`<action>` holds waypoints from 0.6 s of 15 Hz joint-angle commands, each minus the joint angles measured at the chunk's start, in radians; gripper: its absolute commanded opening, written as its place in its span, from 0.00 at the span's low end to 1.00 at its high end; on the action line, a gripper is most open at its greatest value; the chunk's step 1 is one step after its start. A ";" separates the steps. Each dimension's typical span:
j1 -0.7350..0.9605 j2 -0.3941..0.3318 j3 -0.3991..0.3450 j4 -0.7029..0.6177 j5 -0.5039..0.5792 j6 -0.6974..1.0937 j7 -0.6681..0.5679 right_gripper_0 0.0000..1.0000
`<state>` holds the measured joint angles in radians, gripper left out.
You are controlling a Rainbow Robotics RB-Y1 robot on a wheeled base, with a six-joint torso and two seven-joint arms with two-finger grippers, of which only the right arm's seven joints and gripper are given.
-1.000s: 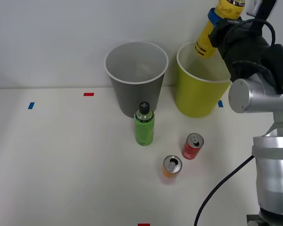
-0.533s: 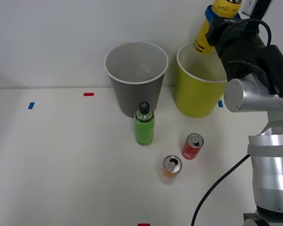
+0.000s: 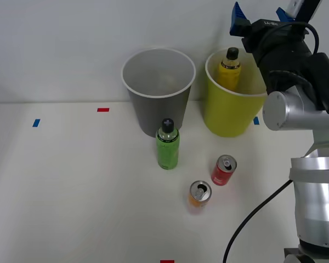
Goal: Put cans in the gray bin, plastic bottles in the light green bin
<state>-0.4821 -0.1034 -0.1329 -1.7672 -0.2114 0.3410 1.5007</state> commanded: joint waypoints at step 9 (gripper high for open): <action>0.060 -0.032 0.030 -0.047 -0.099 -0.025 0.009 1.00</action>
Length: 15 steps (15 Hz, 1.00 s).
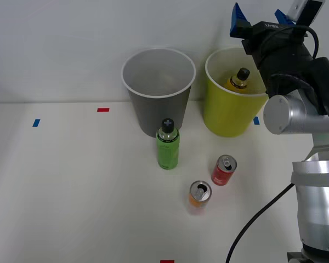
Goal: Put cans in the gray bin, plastic bottles in the light green bin
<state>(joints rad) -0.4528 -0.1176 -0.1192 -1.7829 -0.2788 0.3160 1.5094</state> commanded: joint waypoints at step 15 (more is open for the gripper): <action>0.525 -0.132 -0.013 -0.431 -0.157 0.000 -0.028 1.00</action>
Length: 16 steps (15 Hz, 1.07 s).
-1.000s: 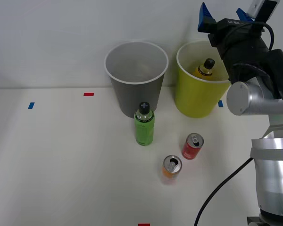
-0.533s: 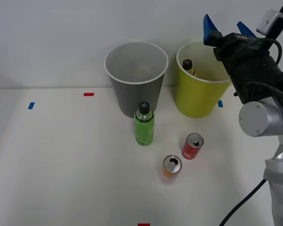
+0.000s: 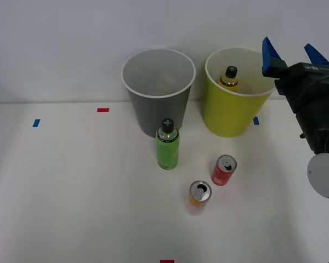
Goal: Put cans in the gray bin, plastic bottles in the light green bin
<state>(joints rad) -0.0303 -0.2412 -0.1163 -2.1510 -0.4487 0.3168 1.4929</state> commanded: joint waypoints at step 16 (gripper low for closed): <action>0.744 -0.007 0.162 -0.158 1.082 -0.200 -0.967 1.00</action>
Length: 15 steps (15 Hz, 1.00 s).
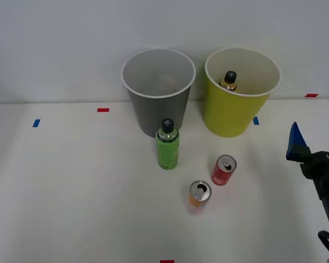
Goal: Put cans in the gray bin, plastic bottles in the light green bin
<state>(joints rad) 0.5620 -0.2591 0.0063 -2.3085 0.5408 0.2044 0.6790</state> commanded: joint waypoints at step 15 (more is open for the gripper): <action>0.320 0.166 -0.011 0.294 -0.110 -0.711 0.125 1.00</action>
<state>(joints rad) 0.8717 -0.0945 -0.0196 -2.0193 0.4505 -0.4895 0.7526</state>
